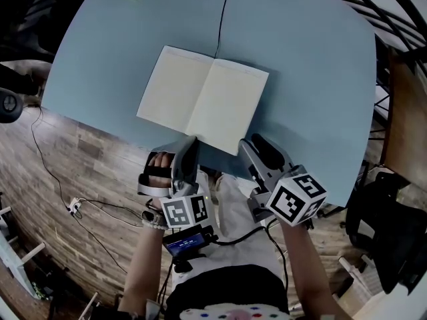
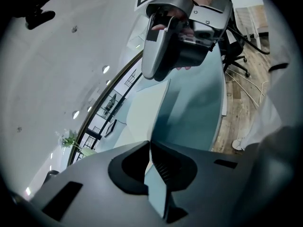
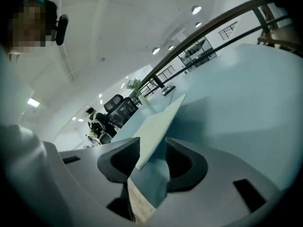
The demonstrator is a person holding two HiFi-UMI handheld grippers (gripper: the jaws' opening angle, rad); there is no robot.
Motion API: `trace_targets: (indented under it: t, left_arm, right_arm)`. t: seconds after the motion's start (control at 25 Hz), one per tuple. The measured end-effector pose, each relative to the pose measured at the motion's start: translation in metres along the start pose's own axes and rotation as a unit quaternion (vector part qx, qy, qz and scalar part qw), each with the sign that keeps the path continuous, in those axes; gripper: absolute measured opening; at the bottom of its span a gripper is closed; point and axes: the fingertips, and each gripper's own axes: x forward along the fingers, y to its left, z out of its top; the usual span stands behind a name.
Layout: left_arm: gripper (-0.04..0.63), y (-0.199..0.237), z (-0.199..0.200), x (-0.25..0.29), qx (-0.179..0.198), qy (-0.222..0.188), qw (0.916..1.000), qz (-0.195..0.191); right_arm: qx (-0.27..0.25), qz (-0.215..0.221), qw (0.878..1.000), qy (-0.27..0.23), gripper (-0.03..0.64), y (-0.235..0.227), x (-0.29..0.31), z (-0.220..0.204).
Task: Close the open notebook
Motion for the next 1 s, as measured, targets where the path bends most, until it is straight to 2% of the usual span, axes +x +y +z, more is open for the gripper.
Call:
trace_targets:
  t: [0.12,0.24,0.44,0.56,0.76,1.0]
  left_arm:
    - [0.031,0.001,0.000,0.000,-0.002,-0.004,1.0000,-0.001]
    - [0.031,0.002,-0.001,-0.001,-0.007,-0.006,1.0000,-0.002]
    - [0.032,0.001,0.000,-0.001,-0.016,-0.012,0.9998,-0.004]
    - [0.032,0.003,0.001,-0.001,-0.052,-0.025,0.9982,-0.015]
    - [0.031,0.009,-0.001,-0.008,-0.095,-0.044,0.9939,-0.034]
    - [0.021,0.034,-0.011,-0.021,-0.189,-0.046,0.9806,-0.025]
  right_arm:
    - [0.049,0.011,0.999,0.005,0.161,0.001,0.008,-0.005]
    - [0.059,0.006,0.998,0.010,0.160,0.001,0.013,-0.008]
    - [0.070,-0.001,0.998,0.006,0.079,0.003,0.015,-0.007]
    - [0.082,0.005,0.997,-0.006,0.066,0.007,0.015,-0.001]
    - [0.068,0.010,0.997,-0.016,0.054,0.022,0.018,0.010]
    - [0.057,0.020,0.998,-0.020,0.048,0.039,0.024,0.024]
